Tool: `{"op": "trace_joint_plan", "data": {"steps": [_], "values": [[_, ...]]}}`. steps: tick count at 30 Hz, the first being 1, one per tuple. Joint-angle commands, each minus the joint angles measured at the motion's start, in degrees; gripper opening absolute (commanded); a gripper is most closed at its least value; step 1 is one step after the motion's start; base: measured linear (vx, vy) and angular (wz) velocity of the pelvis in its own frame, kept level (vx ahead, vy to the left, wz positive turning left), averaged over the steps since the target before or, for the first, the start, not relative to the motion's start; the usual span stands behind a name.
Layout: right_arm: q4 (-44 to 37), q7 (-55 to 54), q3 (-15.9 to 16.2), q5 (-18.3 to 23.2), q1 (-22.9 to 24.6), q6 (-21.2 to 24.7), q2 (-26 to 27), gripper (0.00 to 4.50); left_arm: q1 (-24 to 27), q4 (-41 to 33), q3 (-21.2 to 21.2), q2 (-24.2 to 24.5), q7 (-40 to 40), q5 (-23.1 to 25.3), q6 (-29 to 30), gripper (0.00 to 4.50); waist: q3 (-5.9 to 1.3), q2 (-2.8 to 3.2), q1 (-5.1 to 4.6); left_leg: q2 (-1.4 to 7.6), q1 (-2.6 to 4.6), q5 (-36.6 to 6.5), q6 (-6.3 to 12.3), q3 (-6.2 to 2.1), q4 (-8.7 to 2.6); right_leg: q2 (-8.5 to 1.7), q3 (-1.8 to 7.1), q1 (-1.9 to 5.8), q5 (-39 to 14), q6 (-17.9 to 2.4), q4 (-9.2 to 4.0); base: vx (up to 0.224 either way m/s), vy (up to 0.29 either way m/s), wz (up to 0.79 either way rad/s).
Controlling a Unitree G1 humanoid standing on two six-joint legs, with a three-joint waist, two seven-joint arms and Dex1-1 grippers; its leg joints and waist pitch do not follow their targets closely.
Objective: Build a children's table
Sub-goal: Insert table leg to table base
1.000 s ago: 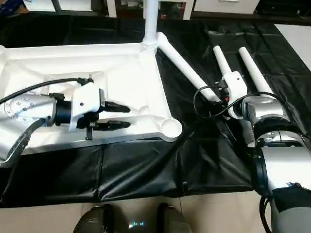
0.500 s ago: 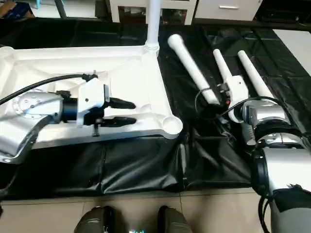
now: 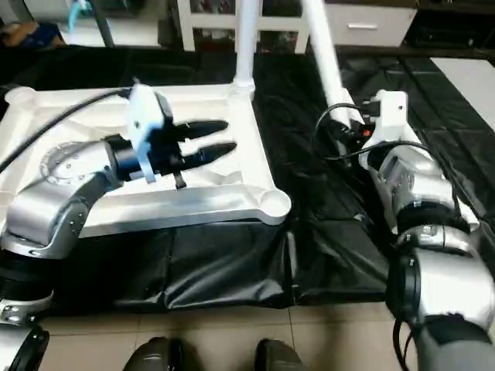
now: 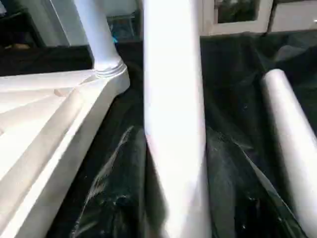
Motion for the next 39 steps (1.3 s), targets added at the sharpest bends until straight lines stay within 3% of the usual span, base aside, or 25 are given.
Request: {"op": "trace_joint_plan", "data": {"steps": [1, 3, 4, 5, 7, 8, 9, 13, 15, 18, 22, 23, 24, 25, 26, 27, 28, 29, 30, 31, 32, 33, 34, 37, 39], "values": [[-15.01, -3.07, -2.33, 4.11, 5.27, -1.28, 4.32, 1.25, -1.17, -0.45, 3.32, -3.37, 5.82, -3.73, 4.33, 2.20, -7.72, -0.56, 0.09, 0.84, 1.67, -7.72, 3.24, -0.24, -3.04, -3.02, 2.26, 4.19, -7.64, -12.96, -3.59, 0.000, 0.000, 0.00], [-24.72, -3.51, -0.41, 4.61, 10.43, -1.50, 6.92, 1.25, -2.52, 0.58, 5.48, -6.09, 8.79, -6.45, 6.48, 2.38, -8.00, -0.70, 0.11, 0.79, 1.69, -8.59, 2.92, -0.35, -3.15, -3.03, 1.89, 4.13, -9.92, -12.29, -3.97, 0.000, 0.000, 0.00], [-31.24, -3.19, 2.61, 3.68, 14.38, -3.49, 8.29, 1.25, -3.80, 1.34, 6.90, -8.12, 11.16, -8.02, 8.17, 2.52, -8.02, -1.06, 0.24, 0.76, 1.69, -9.09, 2.30, -0.36, -3.21, -3.01, 1.98, 4.13, -11.25, -11.05, -4.15, 0.000, 0.000, 0.00], [-31.24, -3.19, 2.61, 3.68, 14.38, -3.49, 8.29, 1.25, -3.80, 1.34, 6.90, -8.12, 11.16, -8.02, 8.17, 2.60, -7.94, -0.86, 0.28, 0.72, 1.93, -11.40, 1.55, -0.47, -3.29, -3.10, 1.80, 3.71, -15.91, -9.91, -4.81, 0.000, 0.000, 0.00], [-43.41, -2.21, 8.16, 5.16, 21.40, -5.07, 12.01, 1.25, -5.66, 2.39, 7.11, -10.60, 12.34, -9.91, 11.04, 2.62, -7.67, -0.65, 0.26, 0.48, 1.61, -12.46, 1.06, -0.47, -3.47, -3.07, 1.79, 3.88, -19.28, -8.14, -5.44, 0.000, 0.000, 0.00], [-46.45, -1.95, 9.71, 5.78, 23.19, -5.55, 13.04, 1.25, -5.87, 2.58, 6.79, -11.26, 12.53, -10.17, 12.06, 2.70, -7.71, -0.69, 0.43, 0.63, 2.02, -13.87, 0.84, -0.59, -3.54, -3.03, 1.83, 3.23, -21.43, -6.60, -5.76, 0.000, 0.000, 0.00], [-49.16, -1.89, 10.78, 6.43, 25.03, -5.65, 14.15, 1.25, -5.56, 2.16, 6.07, -11.92, 12.56, -10.50, 12.79, 2.84, -7.35, -0.56, -0.01, 0.42, 1.92, -16.61, 0.52, -0.81, -3.83, -2.97, 1.52, 3.15, -25.74, -5.39, -6.23, 0.000, 0.000, 0.00], [-51.60, -1.65, 12.04, 7.20, 27.11, -5.70, 15.43, 1.25, -4.55, 0.74, 5.74, -13.42, 13.19, -13.21, 15.40, 3.16, -7.40, -0.43, -0.69, 0.29, 2.56, -20.95, -0.95, -1.29, -3.95, -3.03, 0.76, 2.69, -33.10, -2.07, -7.59, 0.000, 0.000, 0.00], [-52.29, -1.49, 13.54, 7.13, 27.20, -6.08, 15.81, 1.25, -3.85, 0.05, 6.22, -14.74, 15.12, -15.10, 18.77, 3.40, -7.37, -0.81, -1.24, 0.32, 2.43, -22.17, -1.14, -1.52, -4.15, -2.99, 0.23, 2.89, -33.50, -1.64, -7.96, -0.025, 0.015, -0.02], [-52.76, -1.43, 14.16, 7.10, 27.15, -6.04, 16.01, 1.25, -3.64, 0.22, 6.53, -15.30, 16.41, -15.01, 19.93, 3.66, -7.41, -0.32, -2.03, 0.44, 2.30, -24.21, -1.11, -2.11, -4.64, -3.03, -0.68, 3.47, -33.34, -0.80, -8.46, -0.051, 0.045, -0.12], [-58.70, -2.30, 16.14, 5.68, 29.37, -1.86, 16.95, 1.25, -4.38, 0.51, 10.76, -18.31, 22.82, -17.75, 24.06, 3.92, -6.70, 0.19, -3.40, 1.84, 3.22, -35.68, -1.33, -3.49, -6.59, -2.82, -4.09, 4.81, -29.92, -0.42, -9.44, -0.036, 0.048, -0.11], [-58.91, -2.15, 16.47, 5.51, 29.67, -1.70, 16.82, 1.25, -4.54, 0.25, 11.57, -19.05, 23.34, -19.37, 24.68, 4.05, -6.28, 0.71, -2.98, 4.86, 0.72, -44.88, -2.33, -4.01, -11.61, -2.00, -4.18, 8.33, -20.67, -0.98, -1.68, 0.000, 0.000, 0.00], [-58.97, -2.11, 16.57, 5.46, 29.75, -1.65, 16.78, 1.25, -4.58, 0.18, 11.81, -19.27, 23.49, -19.84, 24.87, 4.05, -5.88, 1.13, -1.65, 5.68, -1.51, -48.88, -2.49, -3.14, -14.03, -1.55, -4.08, 9.43, -15.59, -1.30, 3.78, -0.094, 0.015, -0.12], [-59.55, -1.71, 17.52, 5.34, 30.45, -1.39, 16.36, 1.25, -4.63, -0.29, 12.80, -20.35, 23.99, -22.31, 26.20, 4.17, -6.00, 0.33, 1.50, 4.98, -0.91, -48.38, -1.35, 0.12, -13.71, -1.15, -1.58, 7.71, -14.83, -0.41, 5.88, -0.053, -0.054, 0.13], [-59.68, -1.66, 17.74, 5.33, 30.59, -1.34, 16.27, 1.25, -4.64, -0.37, 13.00, -20.57, 24.10, -22.83, 26.49, 4.28, -7.01, -1.98, 0.30, 3.31, 2.72, -42.20, -1.60, 0.50, -9.70, -2.17, 1.53, 5.31, -25.90, 1.40, 2.93, -0.053, -0.054, 0.13], [-59.98, -1.48, 18.22, 5.28, 30.92, -1.17, 16.05, 1.25, -4.68, -0.56, 13.45, -21.04, 24.33, -23.99, 27.14, 4.36, -6.62, -4.90, 0.32, -1.09, 6.92, -24.36, -1.69, -0.11, 3.53, -7.67, 3.53, -1.51, -60.01, 5.09, -10.14, 0.011, -0.134, 0.23], [-60.31, -0.85, 19.25, 5.07, 31.45, -0.71, 15.59, 1.25, -4.64, -0.62, 13.70, -21.50, 24.90, -24.36, 27.41, 4.36, -6.89, -4.12, 0.94, -1.37, 4.13, -13.80, -0.14, -1.87, 3.80, -8.62, 6.58, 0.66, -63.43, 5.20, -10.24, 0.031, -0.114, 0.06], [-60.44, -0.63, 19.90, 4.88, 31.80, -0.59, 15.39, 1.25, -4.63, -0.64, 13.92, -21.83, 25.45, -24.80, 27.59, 4.47, -8.18, -2.65, 2.68, -0.34, 1.10, -4.92, -0.63, -3.23, -1.08, -6.85, 5.19, 5.11, -45.12, 3.93, -6.37, 0.031, -0.114, 0.06], [-60.49, -0.55, 20.30, 4.76, 32.02, -0.56, 15.30, 1.25, -4.64, -0.65, 14.06, -22.03, 25.82, -25.12, 27.70, 4.49, -8.13, -2.58, 2.56, -0.05, 1.86, -6.64, -1.11, -2.92, -2.24, -4.42, 3.86, 3.77, -34.84, 2.43, -5.03, 0.000, 0.000, 0.00], [-60.36, -1.18, 20.51, 4.44, 32.20, -0.65, 15.45, 1.25, -4.65, -0.76, 14.17, -22.07, 26.32, -25.31, 27.95, 4.50, -8.89, -1.47, 1.78, 0.51, 3.51, -8.74, -1.46, -2.66, -2.94, -2.54, 2.65, 3.01, -17.46, -2.78, -3.52, -0.062, -0.017, 0.26], [-60.22, -1.84, 20.48, 4.26, 32.20, -0.70, 15.67, 1.25, -4.67, -0.72, 14.65, -22.23, 27.16, -25.64, 28.31, 4.50, -8.70, -1.63, 1.20, 0.54, 3.02, -11.07, -0.84, -2.68, -3.49, -2.13, 2.28, 3.42, -14.63, -4.62, -3.58, -0.062, -0.017, 0.26], [-60.09, -2.59, 20.15, 4.27, 32.07, -0.72, 15.97, 1.25, -4.73, -0.47, 15.21, -22.36, 28.03, -25.73, 28.48, 4.50, -8.42, -1.07, 0.65, 0.50, 2.44, -15.95, -0.95, -2.56, -4.10, -2.48, 1.98, 3.89, -15.88, -6.84, -4.07, -0.071, 0.018, 0.12], [-60.50, -3.31, 19.72, 4.23, 32.07, -0.05, 16.31, 1.25, -4.83, -0.37, 16.21, -22.74, 28.84, -26.32, 29.47, 4.50, -8.23, -0.80, 0.34, 0.64, 2.60, -20.15, -1.72, -2.58, -4.44, -2.74, 1.72, 3.77, -19.41, -7.10, -4.69, 0.000, 0.000, 0.00], [-61.04, -3.50, 19.52, 3.78, 32.04, 0.86, 16.32, 1.25, -4.64, -0.43, 16.55, -22.64, 29.61, -25.85, 30.63, 4.23, -7.79, -0.62, -0.64, 0.54, 3.00, -27.14, -3.77, -3.18, -5.14, -3.09, 1.23, 3.80, -27.25, -3.73, -6.35, -0.014, 0.018, -0.01], [-60.96, -3.74, 19.73, 3.86, 31.96, 1.09, 16.07, 1.25, -4.34, -0.90, 16.19, -22.37, 30.08, -27.15, 31.98, 4.16, -7.95, -0.63, -1.03, 0.53, 2.68, -27.07, -3.97, -3.38, -5.66, -3.23, 1.02, 4.33, -26.34, -2.74, -6.72, -0.037, 0.057, -0.06]]}}
